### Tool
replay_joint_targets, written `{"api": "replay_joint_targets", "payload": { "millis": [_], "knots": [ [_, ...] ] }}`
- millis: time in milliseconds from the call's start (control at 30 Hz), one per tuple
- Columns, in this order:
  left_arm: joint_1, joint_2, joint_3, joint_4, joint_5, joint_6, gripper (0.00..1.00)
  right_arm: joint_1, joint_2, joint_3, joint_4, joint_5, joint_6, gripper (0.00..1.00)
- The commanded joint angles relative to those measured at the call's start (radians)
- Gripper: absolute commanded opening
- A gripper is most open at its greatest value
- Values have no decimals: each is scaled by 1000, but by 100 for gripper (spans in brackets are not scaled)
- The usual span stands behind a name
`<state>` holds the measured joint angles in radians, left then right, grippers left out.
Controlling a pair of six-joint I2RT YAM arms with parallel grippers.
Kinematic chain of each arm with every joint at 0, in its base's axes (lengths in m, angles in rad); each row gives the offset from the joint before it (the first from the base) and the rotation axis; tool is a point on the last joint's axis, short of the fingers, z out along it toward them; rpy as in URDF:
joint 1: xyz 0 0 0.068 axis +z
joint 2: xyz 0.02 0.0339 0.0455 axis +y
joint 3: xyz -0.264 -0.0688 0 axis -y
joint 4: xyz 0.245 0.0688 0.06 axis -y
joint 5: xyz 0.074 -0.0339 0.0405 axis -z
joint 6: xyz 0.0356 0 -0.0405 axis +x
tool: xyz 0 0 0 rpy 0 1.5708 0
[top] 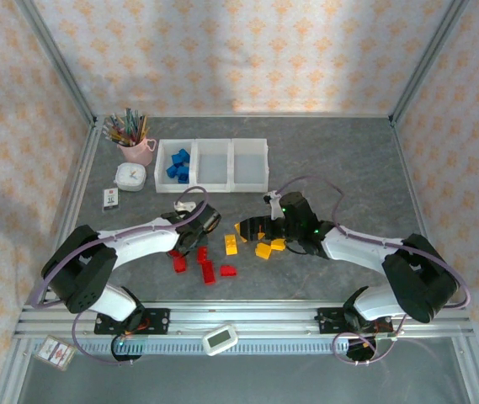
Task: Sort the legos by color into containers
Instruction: Pick up the lego from the center of the table, then place the lego in the container.
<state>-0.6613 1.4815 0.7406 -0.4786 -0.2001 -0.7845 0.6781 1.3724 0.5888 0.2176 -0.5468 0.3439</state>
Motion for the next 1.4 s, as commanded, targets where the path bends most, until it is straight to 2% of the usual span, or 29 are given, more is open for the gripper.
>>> {"api": "replay_joint_targets", "payload": {
  "millis": [0, 300, 500, 800, 900, 1000, 1133, 1367],
  "knots": [
    [-1, -29, 12, -12, -41, 8, 38, 5, 9, 27, 14, 6, 1, 100],
    [39, -171, 62, -61, -97, 13, 34, 4, -9, 108, -42, 33, -28, 100],
    [177, -209, 150, -23, -120, 88, 34, 3, 24, 176, -39, 83, -5, 100],
    [346, 2, 361, 98, -141, 188, 34, -22, 95, 244, -14, 123, 37, 100],
    [378, 79, 399, 166, -114, 192, 34, -45, 102, 244, 2, 117, 46, 100],
    [401, 168, 463, 176, -131, 223, 34, -63, 109, 253, 3, 115, 41, 100],
    [426, 251, 518, 210, -100, 239, 35, -80, 111, 262, 4, 113, 29, 100],
    [433, 298, 562, 195, -90, 259, 50, -81, 108, 293, -16, 93, -5, 100]
  ]
}}
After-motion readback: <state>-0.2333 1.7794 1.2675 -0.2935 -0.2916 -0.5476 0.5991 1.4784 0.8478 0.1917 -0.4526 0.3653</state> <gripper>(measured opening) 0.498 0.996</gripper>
